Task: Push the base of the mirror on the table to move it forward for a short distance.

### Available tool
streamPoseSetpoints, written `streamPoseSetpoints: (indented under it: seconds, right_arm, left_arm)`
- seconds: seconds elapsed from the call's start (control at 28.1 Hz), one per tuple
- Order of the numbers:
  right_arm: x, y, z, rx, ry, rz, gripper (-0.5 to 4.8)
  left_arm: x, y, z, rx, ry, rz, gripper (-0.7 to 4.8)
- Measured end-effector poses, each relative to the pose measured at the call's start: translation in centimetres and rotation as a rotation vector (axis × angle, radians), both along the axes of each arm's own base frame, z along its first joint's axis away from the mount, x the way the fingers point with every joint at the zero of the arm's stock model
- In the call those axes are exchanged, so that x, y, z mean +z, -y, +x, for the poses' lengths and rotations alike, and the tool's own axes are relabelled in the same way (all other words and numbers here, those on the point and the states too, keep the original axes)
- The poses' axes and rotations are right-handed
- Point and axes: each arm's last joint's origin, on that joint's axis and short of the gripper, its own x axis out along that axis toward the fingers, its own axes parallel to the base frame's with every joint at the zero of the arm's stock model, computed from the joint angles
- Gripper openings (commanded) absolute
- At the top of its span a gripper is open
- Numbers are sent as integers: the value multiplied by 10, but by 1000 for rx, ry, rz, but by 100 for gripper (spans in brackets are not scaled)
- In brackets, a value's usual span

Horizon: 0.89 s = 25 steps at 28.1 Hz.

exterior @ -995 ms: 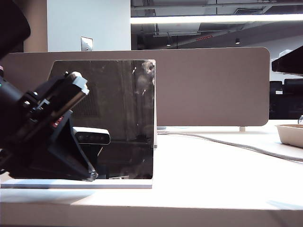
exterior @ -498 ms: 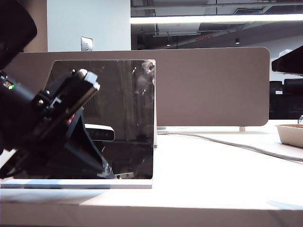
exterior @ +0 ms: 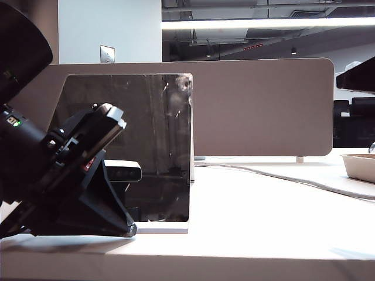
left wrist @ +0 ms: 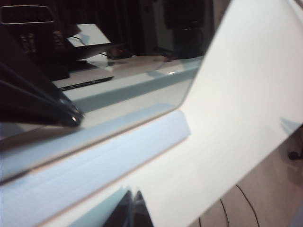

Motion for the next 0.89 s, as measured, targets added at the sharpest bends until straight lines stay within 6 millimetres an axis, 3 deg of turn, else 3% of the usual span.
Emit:
streamPoseSetpoints:
  seconds: [0.89]
  right_arm:
    - [0,0,0,0,0,0,22]
  left_arm:
    - [1,-3,7,150,82,78,-2]
